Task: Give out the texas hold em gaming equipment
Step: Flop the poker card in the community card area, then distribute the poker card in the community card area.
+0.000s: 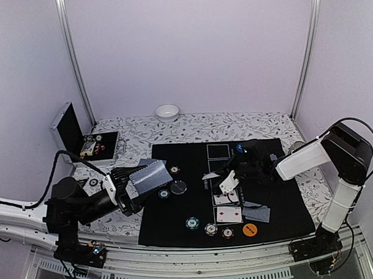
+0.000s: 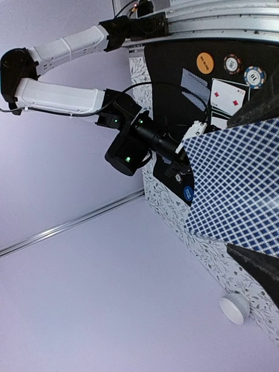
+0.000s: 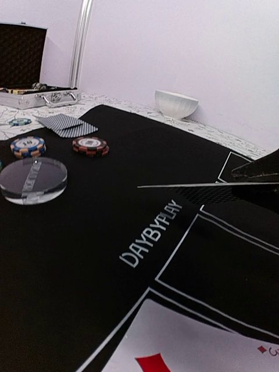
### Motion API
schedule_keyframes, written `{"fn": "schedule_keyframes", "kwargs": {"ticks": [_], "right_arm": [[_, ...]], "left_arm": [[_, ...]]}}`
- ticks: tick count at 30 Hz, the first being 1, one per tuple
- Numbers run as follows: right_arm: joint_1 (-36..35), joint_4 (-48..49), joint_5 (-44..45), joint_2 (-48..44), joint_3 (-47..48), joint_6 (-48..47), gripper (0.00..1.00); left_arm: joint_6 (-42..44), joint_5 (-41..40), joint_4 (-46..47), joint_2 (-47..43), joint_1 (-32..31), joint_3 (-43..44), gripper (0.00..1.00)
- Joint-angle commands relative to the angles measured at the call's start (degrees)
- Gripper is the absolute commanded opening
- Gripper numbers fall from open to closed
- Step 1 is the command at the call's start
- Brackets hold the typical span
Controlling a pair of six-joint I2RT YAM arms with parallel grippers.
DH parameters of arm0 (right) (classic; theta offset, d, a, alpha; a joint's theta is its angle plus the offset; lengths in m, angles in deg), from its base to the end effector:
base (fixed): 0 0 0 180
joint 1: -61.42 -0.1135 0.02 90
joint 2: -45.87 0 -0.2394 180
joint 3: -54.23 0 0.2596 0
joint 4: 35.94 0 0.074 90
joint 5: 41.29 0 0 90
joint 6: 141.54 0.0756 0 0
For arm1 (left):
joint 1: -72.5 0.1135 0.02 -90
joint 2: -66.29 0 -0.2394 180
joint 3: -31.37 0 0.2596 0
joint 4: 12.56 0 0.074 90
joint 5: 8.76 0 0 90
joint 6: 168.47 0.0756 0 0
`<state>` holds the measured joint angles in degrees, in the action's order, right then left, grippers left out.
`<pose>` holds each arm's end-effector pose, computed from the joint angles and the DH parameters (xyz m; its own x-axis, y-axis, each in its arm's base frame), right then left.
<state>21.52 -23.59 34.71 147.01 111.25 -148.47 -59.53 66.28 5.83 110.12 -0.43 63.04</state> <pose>0.2782 0.2564 0.0901 0.8232 -0.5672 -0.0239 -0.3068 -0.4092 -0.8593 0.0912 -0.2306 0.2406 0.3054 0.0735 -0.9494 0.7920 0.5339 0.2962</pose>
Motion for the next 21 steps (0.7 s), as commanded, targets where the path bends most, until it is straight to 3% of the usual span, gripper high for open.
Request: {"fn": "schedule_keyframes", "kwargs": {"ticks": [1, 8, 13, 21], "right_arm": [[0.51, -3.60, -0.73, 1.99, -0.14, -2.95, 0.03], [0.57, -5.00, 0.15, -1.51, -2.81, -2.17, 0.15], [0.66, -4.47, 3.62, -3.06, -3.70, -3.25, 0.49], [1.75, -2.75, 8.85, -12.62, -6.87, -2.65, 0.71]], "left_arm": [[0.41, -0.68, -0.20, -0.48, -1.15, 0.24, 0.61], [0.50, -1.16, -0.75, -0.88, -1.16, 0.33, 0.61], [0.54, -1.13, -0.52, -0.24, -1.16, 0.50, 0.61], [0.36, -1.45, -1.19, -0.68, -1.25, 0.50, 0.61]]}}
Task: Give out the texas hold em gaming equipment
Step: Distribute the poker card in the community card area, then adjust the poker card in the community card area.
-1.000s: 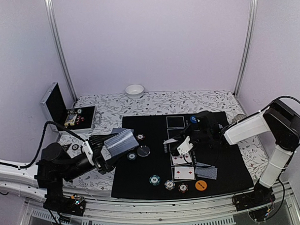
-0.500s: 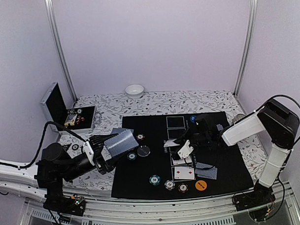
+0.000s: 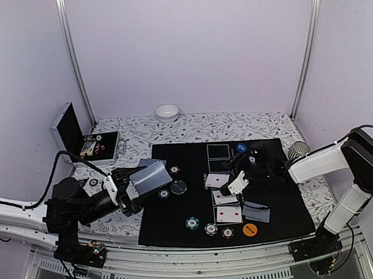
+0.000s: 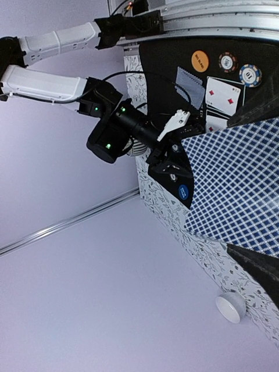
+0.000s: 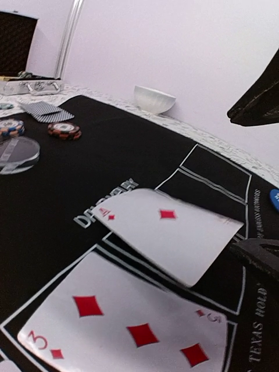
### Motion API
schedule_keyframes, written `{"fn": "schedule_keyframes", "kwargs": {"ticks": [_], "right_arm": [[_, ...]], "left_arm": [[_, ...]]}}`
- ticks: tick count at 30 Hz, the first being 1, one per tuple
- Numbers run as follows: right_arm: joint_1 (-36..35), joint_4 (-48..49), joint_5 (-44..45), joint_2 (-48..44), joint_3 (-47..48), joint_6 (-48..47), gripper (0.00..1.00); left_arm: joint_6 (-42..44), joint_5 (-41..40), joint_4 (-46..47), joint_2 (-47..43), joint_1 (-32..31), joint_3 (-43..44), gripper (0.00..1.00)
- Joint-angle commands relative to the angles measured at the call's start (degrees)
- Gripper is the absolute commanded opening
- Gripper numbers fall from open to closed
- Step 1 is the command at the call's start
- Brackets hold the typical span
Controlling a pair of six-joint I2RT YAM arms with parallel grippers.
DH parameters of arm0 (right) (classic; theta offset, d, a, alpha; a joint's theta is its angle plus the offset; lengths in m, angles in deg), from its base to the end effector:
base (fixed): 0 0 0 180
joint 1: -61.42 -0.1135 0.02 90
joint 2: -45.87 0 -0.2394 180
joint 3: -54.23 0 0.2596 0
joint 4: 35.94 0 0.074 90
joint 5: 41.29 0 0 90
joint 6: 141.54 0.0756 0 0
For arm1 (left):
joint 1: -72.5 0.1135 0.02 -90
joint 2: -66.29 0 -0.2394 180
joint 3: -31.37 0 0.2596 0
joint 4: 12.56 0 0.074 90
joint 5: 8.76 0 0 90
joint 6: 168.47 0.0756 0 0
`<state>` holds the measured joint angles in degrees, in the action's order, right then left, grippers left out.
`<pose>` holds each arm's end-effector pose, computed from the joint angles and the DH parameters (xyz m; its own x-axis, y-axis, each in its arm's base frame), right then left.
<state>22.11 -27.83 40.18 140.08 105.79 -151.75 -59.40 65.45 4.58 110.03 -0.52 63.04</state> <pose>0.2645 0.2311 0.0920 0.7874 -0.6132 0.0632 -0.3039 -0.4754 -0.8256 0.0918 -0.2303 0.2377 0.2992 0.0966 -0.9493 0.7866 0.5382 0.3027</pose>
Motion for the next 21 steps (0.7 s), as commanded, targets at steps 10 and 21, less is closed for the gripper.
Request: {"fn": "schedule_keyframes", "kwargs": {"ticks": [10, 21], "right_arm": [[1.62, 2.07, 4.32, -16.53, 9.51, 55.50, 0.99], [1.72, -27.48, -25.25, 10.76, 35.89, 113.68, 0.45]], "left_arm": [[-0.21, -0.63, 1.84, -1.34, -1.16, -0.27, 0.61], [-2.98, -9.96, 0.67, -4.43, -1.14, -0.80, 0.62]]}}
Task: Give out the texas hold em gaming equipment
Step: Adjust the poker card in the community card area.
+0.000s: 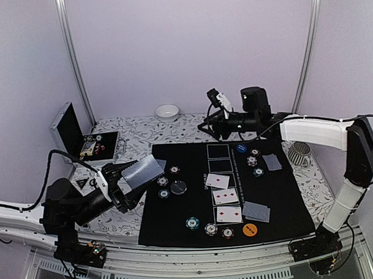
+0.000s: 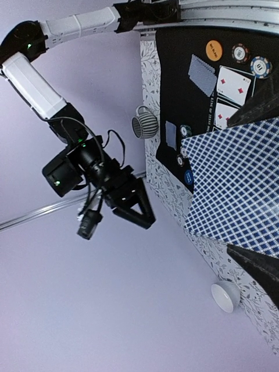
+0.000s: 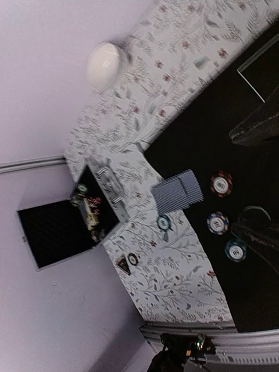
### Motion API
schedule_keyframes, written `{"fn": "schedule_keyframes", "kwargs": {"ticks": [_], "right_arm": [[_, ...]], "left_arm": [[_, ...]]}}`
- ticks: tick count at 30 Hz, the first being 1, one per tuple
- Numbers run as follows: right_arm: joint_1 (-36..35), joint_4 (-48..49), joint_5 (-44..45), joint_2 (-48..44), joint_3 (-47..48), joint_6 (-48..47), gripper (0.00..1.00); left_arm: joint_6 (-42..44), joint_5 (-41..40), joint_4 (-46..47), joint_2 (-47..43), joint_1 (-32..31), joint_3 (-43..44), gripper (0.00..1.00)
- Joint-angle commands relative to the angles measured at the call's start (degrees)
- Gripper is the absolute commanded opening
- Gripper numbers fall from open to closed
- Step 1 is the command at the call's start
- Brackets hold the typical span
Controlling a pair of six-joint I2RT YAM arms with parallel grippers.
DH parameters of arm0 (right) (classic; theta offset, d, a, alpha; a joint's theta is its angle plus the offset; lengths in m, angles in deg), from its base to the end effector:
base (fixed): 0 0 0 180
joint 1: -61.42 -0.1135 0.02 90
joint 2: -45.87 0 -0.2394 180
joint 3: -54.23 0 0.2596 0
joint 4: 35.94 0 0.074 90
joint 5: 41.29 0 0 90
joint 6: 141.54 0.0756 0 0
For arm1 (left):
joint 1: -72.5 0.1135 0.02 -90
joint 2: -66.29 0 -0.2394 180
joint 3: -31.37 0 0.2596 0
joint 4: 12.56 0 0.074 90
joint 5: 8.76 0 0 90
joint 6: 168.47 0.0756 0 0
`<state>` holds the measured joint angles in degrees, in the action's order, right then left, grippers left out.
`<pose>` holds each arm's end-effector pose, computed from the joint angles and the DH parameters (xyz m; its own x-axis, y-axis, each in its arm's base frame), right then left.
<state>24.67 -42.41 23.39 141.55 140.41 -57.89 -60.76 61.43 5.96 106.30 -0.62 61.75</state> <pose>0.3305 0.2871 0.2697 -0.1228 -0.2165 -0.9685 -0.8893 0.4571 0.0106 0.0930 -0.2184 0.2464 0.2870 0.0397 -0.9571 0.7514 0.6104 0.2507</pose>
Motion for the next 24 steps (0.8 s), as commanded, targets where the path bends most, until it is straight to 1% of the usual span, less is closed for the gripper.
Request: {"fn": "schedule_keyframes", "kwargs": {"ticks": [1, 3, 7, 9, 18, 24], "right_arm": [[-1.43, -14.49, -6.41, 10.41, 2.34, 19.96, 0.42], [-2.80, -18.51, -3.43, 14.17, 5.51, 19.40, 0.39], [-5.27, -29.36, 3.74, 21.32, 13.67, 14.53, 0.33], [-5.60, -33.01, 5.91, 23.85, 15.81, 13.47, 0.31], [-8.42, -42.64, 12.25, 31.57, 21.34, 9.35, 0.25], [-8.93, -46.17, 17.01, 31.83, 21.23, 8.26, 0.24]], "left_arm": [[-1.83, -7.32, -1.04, -0.77, -0.97, 0.43, 0.62], [-2.24, -9.54, -1.07, -1.00, -0.97, 0.13, 0.62], [-3.02, -12.17, -1.03, -1.17, -0.87, -0.49, 0.62], [-3.36, -12.85, -1.16, -0.97, -0.88, -0.66, 0.62], [-3.48, -13.75, -1.41, -0.64, -0.78, -0.84, 0.63], [-3.81, -13.76, -1.81, -0.63, -0.77, -0.92, 0.63]]}}
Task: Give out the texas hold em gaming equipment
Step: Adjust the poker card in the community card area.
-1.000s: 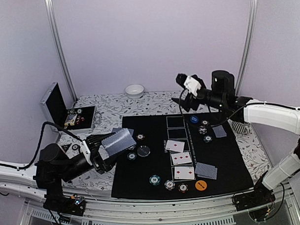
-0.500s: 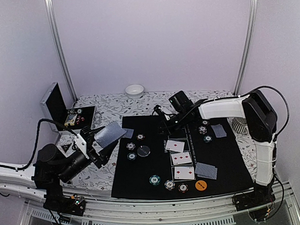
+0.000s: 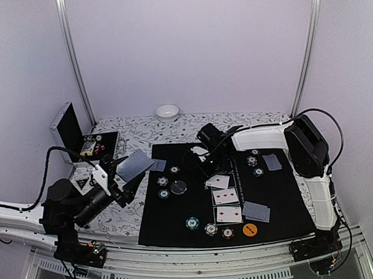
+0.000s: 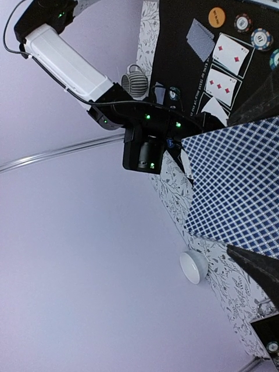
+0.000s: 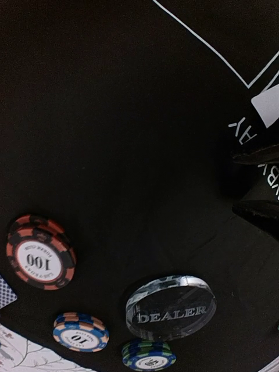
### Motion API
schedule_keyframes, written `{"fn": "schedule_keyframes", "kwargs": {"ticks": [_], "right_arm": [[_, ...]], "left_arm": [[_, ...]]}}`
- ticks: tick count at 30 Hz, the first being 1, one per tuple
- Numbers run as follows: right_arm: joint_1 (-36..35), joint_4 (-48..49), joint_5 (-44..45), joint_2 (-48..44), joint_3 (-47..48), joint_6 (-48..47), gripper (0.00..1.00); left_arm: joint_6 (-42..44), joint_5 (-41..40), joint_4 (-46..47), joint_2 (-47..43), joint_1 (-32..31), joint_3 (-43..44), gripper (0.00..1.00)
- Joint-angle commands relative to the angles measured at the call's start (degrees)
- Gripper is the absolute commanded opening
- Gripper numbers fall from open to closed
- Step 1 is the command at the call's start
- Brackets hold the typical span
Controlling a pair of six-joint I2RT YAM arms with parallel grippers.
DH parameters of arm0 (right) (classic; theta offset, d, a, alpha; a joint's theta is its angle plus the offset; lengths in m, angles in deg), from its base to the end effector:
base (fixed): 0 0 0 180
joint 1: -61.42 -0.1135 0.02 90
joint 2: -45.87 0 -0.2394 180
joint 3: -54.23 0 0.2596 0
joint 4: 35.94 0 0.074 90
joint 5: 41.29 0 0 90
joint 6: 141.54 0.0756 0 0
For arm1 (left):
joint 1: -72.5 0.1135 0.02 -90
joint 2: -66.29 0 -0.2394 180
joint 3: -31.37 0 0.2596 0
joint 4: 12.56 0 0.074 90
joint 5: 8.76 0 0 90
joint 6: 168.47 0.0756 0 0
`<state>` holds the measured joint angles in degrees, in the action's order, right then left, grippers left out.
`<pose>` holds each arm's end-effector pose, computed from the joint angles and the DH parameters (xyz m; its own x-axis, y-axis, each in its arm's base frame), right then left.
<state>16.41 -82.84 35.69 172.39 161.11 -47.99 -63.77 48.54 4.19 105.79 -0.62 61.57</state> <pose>0.3172 0.3414 0.0832 -0.6939 -0.6088 -0.3845 -0.7109 0.6643 0.2309 0.1053 -0.2062 0.2417 0.2013 0.0721 -0.9769 0.6189 0.7637 0.1839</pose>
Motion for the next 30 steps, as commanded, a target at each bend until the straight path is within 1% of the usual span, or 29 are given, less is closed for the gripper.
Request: {"fn": "schedule_keyframes", "kwargs": {"ticks": [1, 5, 15, 17, 22, 25, 27, 30], "right_arm": [[-0.69, -6.31, 5.28, 0.82, 0.45, -1.78, 0.24], [-1.11, -8.29, 8.21, -0.69, -0.27, -2.31, 0.24], [-1.99, -10.47, 10.00, -3.44, -2.01, -2.94, 0.22], [-1.95, -10.43, 9.23, -3.60, -1.66, -4.47, 0.22], [-1.99, -8.09, 3.69, -5.72, 0.26, -4.49, 0.24], [-1.98, -3.19, 0.73, -12.16, -0.74, -3.83, 0.35], [-1.82, 1.00, -0.60, -17.59, -2.32, -1.82, 0.44], [-1.37, 8.06, -8.43, -26.09, -6.03, -0.37, 0.61]], "left_arm": [[-0.81, -0.89, -0.05, -0.13, -0.79, -0.69, 0.63], [-0.87, -0.89, -0.05, -0.13, -0.79, -0.70, 0.63], [-0.99, -0.87, -0.31, -0.04, -0.79, -0.66, 0.63], [-0.98, -0.79, -0.31, 0.04, -0.79, -0.57, 0.63], [-0.97, -0.83, -0.36, 0.30, -0.79, -0.38, 0.63], [-1.41, -0.29, -1.89, 0.26, -0.79, 0.23, 0.63], [-1.53, 0.55, -2.74, 0.07, -0.79, 0.55, 0.63], [-1.30, 3.47, -2.87, -0.04, -0.79, 0.85, 0.63]]}}
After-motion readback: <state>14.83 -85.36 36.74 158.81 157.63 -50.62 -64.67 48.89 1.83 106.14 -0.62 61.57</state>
